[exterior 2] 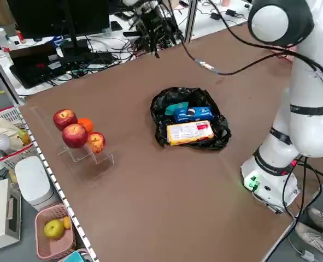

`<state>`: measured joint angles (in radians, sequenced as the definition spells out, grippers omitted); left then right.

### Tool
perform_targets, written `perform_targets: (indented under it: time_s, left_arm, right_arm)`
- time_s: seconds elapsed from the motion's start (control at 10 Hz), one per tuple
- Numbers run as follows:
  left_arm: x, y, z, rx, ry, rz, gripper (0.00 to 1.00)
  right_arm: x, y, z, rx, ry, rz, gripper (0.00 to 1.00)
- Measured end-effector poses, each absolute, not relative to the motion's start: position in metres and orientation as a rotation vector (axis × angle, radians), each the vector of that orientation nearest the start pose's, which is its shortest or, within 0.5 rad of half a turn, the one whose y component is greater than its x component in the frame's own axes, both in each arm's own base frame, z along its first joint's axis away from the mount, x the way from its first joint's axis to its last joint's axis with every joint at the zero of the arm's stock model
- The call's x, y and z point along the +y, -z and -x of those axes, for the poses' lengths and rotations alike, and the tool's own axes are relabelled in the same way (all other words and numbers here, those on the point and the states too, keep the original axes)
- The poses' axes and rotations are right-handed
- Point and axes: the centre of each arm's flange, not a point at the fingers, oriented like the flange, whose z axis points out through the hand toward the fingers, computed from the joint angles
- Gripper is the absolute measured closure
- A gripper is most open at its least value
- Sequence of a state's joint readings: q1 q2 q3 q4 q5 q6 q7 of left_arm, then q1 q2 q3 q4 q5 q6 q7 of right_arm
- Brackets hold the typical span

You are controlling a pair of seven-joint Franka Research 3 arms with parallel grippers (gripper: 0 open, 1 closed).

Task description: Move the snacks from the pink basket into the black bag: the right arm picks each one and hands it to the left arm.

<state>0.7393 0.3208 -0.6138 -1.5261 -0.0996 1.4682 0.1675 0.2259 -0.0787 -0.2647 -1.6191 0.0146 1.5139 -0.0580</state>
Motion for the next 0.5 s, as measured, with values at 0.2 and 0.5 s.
perform_targets:
  time_s: [0.2, 0.5]
  left_arm:
    - [0.051, -0.518, -0.598, -0.002, -0.398, 3.364, 0.0]
    - [-0.013, -0.571, -0.596, -0.153, -0.182, 3.268, 0.0]
  right_arm:
    - [-0.024, -0.635, -0.526, -0.026, -0.051, 3.106, 0.0]
    - [-0.023, -0.634, -0.526, -0.026, -0.054, 3.111, 0.0]
